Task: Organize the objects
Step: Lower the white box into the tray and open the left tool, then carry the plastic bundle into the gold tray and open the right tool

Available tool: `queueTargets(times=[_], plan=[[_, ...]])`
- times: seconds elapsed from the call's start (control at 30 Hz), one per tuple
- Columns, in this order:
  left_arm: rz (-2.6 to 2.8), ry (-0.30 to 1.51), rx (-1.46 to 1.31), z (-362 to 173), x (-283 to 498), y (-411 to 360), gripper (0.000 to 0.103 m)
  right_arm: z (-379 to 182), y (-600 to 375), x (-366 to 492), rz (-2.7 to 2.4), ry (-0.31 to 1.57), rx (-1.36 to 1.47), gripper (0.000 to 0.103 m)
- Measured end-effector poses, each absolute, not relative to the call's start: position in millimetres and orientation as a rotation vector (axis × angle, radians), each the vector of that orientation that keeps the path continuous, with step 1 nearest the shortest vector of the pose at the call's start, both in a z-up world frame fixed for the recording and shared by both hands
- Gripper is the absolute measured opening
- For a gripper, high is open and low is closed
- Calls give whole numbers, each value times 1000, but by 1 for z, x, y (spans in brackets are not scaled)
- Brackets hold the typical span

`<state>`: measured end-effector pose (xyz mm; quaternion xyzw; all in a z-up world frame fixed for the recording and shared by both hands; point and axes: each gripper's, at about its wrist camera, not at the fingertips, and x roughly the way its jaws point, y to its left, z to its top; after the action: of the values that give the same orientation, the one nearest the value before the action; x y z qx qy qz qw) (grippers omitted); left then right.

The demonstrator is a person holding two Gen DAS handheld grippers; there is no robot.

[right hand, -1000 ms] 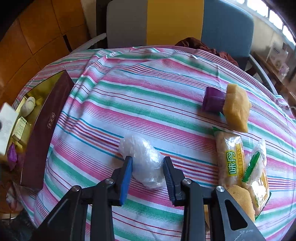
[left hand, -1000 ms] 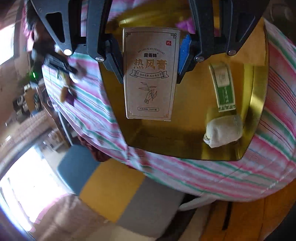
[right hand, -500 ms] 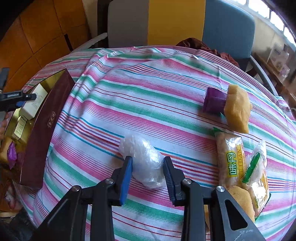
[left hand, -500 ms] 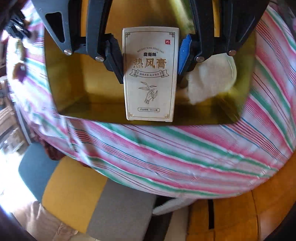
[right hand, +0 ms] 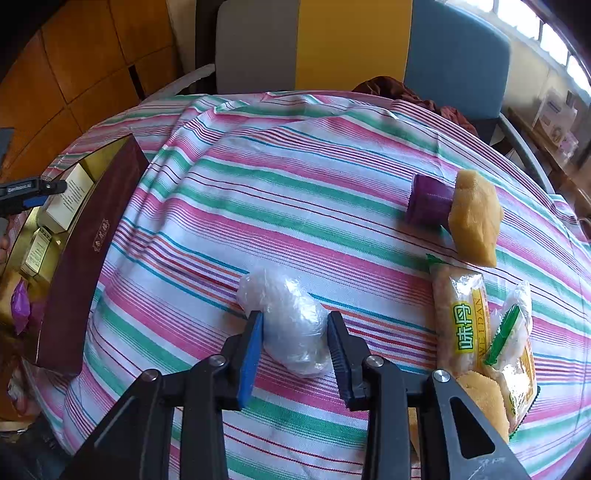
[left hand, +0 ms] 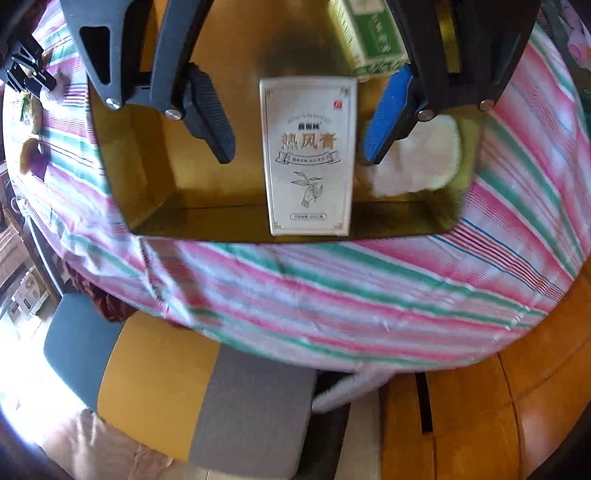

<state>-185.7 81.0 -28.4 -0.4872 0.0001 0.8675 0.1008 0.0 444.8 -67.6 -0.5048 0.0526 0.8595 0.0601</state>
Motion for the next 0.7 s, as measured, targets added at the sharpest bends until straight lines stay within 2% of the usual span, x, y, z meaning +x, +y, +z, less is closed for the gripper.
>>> queueTargets(times=[0.27, 0.37, 0.7], plan=[[2669, 78, -1153, 30, -107, 84, 74, -71, 442, -1, 2580, 141, -1557, 38], [2672, 79, -1088, 43, -86, 86, 74, -81, 441, -2, 2545, 162, -1614, 36], [2633, 59, -1094, 41, -56, 81, 74, -83, 436, -2, 2558, 232, -1589, 36]])
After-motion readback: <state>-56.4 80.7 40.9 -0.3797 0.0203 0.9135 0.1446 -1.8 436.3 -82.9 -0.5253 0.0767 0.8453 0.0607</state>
